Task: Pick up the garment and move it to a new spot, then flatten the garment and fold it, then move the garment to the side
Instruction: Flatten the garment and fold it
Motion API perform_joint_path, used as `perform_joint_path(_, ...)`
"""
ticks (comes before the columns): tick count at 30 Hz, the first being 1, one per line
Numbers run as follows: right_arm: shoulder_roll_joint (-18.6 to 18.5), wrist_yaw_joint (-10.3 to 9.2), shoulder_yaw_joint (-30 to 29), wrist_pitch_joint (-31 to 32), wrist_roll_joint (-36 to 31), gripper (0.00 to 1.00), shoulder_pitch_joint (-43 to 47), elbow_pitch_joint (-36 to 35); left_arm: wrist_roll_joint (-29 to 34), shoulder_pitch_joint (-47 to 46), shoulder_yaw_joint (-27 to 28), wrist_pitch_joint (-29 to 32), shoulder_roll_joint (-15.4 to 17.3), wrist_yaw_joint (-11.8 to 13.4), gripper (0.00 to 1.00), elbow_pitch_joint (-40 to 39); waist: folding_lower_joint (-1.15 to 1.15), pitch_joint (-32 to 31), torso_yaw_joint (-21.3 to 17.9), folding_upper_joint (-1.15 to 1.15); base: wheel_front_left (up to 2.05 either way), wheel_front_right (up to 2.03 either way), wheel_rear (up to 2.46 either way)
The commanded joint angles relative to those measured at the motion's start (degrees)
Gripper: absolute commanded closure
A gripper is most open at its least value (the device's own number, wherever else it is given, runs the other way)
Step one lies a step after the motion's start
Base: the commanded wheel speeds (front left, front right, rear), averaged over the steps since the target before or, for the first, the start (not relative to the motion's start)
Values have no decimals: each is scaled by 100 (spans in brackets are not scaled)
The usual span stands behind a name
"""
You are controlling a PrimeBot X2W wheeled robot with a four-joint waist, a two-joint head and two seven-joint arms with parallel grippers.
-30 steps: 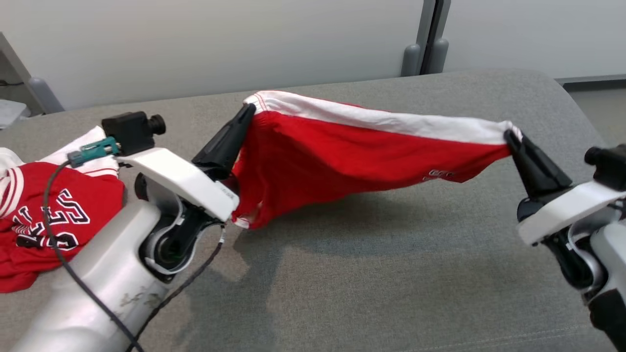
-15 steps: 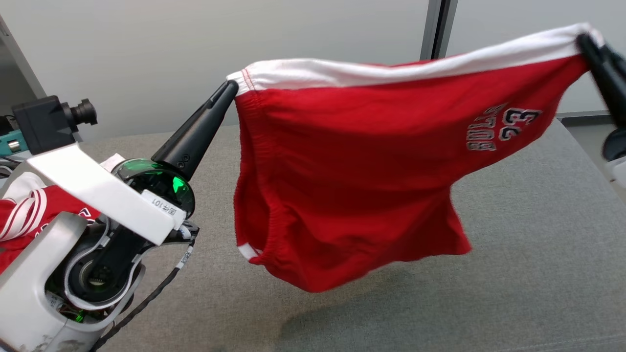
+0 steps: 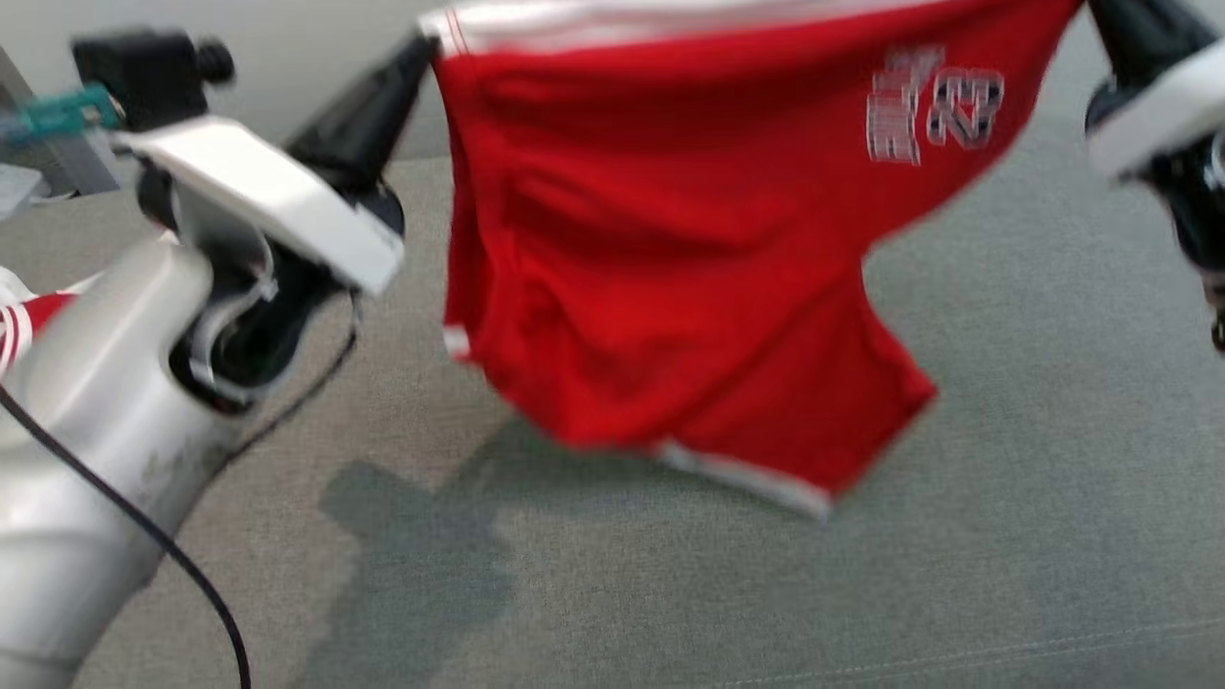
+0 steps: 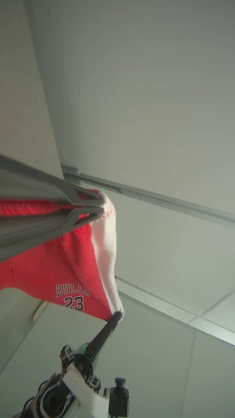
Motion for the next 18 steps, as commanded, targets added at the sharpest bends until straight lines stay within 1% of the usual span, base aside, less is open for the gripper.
perform_joint_path(1, 114, 8, -34, -410, -288, 100, -696, 232, 272, -765, 341, -285, 89, -138, 100, 309, 0, 307, -16, 0, 0, 0, 0)
perform_joint_path(3, 400, 8, -123, -1223, -823, 100, -1517, 980, 902, -1485, 250, -785, -91, -498, 100, 1041, 0, 456, 38, 0, 0, 0, 0)
perform_joint_path(5, 559, 8, -43, -1469, -1215, 100, -2091, 1520, 1392, -2014, 126, -1206, -225, -753, 100, 1602, 0, 604, 78, 0, 0, 0, 0)
perform_joint_path(7, 652, 8, 152, -1541, -1458, 100, -2376, 1850, 1527, -2274, 44, -1375, -330, -909, 100, 1952, 0, 752, 77, 0, 0, 0, 0)
perform_joint_path(8, 674, 8, 295, -1556, -1530, 100, -2409, 1953, 1534, -2298, -38, -1418, -378, -944, 100, 2068, 0, 818, 75, 0, 0, 0, 0)
perform_joint_path(10, 653, 8, 567, -1569, -1639, 100, -2304, 2038, 1471, -2158, -454, -1458, -463, -964, 100, 2039, 0, 943, 86, 0, 0, 0, 0)
perform_joint_path(12, 604, 8, 719, -1571, -1765, 100, -2003, 1966, 1380, -1874, -956, -1487, -435, -967, 100, 1983, 0, 1068, 89, 0, 0, 0, 0)
perform_joint_path(14, 594, 8, 908, -1573, -1806, 100, -1571, 1946, 1275, -1566, -1320, -1517, -461, -969, 100, 2061, 0, 1207, 93, 0, 0, 0, 0)
perform_joint_path(16, 592, 8, 961, -1573, -1783, 100, -1157, 1946, 1101, -1259, -1529, -1531, -559, -969, 100, 2180, 0, 1339, 86, 0, 0, 0, 0)
perform_joint_path(18, 572, 8, 976, -1574, -1746, 100, -780, 1950, 1097, -992, -1529, -1535, -640, -970, 100, 2289, 0, 1466, 75, 0, 0, 0, 0)
